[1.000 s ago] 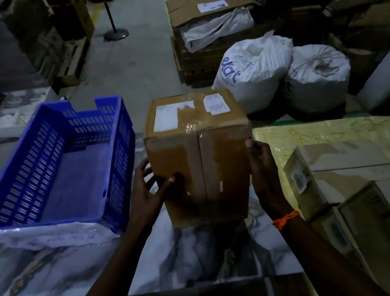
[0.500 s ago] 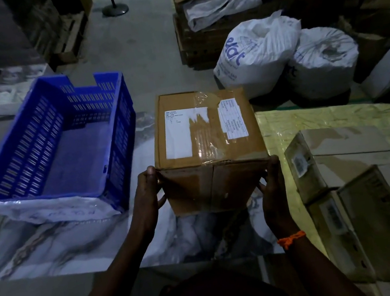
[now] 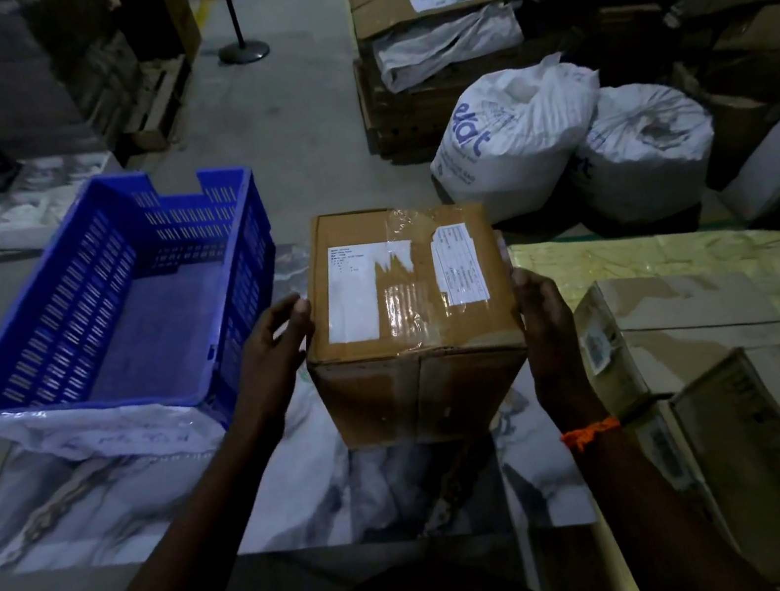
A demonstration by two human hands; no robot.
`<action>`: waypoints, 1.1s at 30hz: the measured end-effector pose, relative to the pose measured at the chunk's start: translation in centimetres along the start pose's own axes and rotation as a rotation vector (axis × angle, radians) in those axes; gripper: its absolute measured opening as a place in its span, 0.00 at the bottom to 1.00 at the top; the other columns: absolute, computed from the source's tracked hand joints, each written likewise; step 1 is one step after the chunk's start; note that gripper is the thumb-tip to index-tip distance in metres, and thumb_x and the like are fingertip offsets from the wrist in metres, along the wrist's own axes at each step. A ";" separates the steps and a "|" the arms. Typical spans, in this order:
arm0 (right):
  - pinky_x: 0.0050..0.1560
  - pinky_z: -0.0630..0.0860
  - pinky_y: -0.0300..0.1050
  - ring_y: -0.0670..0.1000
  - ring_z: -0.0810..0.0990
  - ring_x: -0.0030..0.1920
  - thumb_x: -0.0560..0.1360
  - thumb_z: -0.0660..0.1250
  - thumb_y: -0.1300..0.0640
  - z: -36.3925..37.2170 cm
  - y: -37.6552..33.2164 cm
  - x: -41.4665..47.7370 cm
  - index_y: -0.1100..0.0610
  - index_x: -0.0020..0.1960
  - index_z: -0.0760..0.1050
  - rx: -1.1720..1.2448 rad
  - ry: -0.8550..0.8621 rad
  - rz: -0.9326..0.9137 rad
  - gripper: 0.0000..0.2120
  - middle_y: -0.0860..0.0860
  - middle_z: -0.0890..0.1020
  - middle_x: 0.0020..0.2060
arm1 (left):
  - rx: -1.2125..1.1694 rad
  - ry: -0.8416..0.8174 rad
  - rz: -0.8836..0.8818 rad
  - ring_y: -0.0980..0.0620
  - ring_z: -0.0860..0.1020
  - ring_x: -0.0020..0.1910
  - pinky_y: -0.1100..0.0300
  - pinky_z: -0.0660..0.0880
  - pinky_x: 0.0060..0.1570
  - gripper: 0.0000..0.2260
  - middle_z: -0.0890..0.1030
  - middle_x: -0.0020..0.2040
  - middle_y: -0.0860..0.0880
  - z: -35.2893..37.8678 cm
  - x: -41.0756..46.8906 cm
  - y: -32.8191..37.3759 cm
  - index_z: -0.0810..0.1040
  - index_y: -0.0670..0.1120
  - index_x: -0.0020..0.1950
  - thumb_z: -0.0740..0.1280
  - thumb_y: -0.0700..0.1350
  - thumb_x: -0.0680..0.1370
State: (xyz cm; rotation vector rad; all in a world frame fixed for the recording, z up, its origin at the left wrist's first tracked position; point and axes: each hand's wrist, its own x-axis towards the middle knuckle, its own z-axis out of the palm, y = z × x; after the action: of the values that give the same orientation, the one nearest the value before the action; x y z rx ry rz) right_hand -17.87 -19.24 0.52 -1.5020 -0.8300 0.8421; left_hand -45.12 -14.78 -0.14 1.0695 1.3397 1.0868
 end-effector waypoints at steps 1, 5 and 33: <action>0.52 0.82 0.44 0.45 0.84 0.54 0.80 0.65 0.39 0.1 -0.3 0.8 0.48 0.63 0.77 -0.011 -0.025 -0.007 0.17 0.45 0.84 0.54 | 0.010 -0.010 0.023 0.60 0.78 0.59 0.51 0.78 0.62 0.26 0.78 0.67 0.51 0.0 0.8 0.6 0.73 0.48 0.74 0.65 0.60 0.79; 0.53 0.78 0.41 0.48 0.81 0.61 0.79 0.69 0.41 0.9 -1.2 4.9 0.54 0.70 0.75 -0.131 -0.077 -0.011 0.25 0.49 0.82 0.62 | 0.094 -0.050 0.008 0.60 0.78 0.54 0.62 0.77 0.49 0.24 0.75 0.63 0.53 1.4 3.4 3.2 0.70 0.48 0.76 0.66 0.55 0.82; 0.56 0.79 0.45 0.49 0.81 0.60 0.74 0.70 0.32 2.8 -2.3 5.3 0.50 0.68 0.74 -0.062 -0.010 -0.017 0.30 0.47 0.82 0.60 | -0.014 -0.036 0.124 0.55 0.75 0.67 0.43 0.75 0.65 0.29 0.77 0.68 0.57 2.6 3.3 2.3 0.73 0.62 0.70 0.66 0.74 0.73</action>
State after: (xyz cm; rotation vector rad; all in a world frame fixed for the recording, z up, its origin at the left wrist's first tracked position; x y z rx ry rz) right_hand -17.79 -13.11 2.29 -1.5441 -0.8828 0.8182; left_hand -42.64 -11.03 1.47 1.1687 1.2489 1.1609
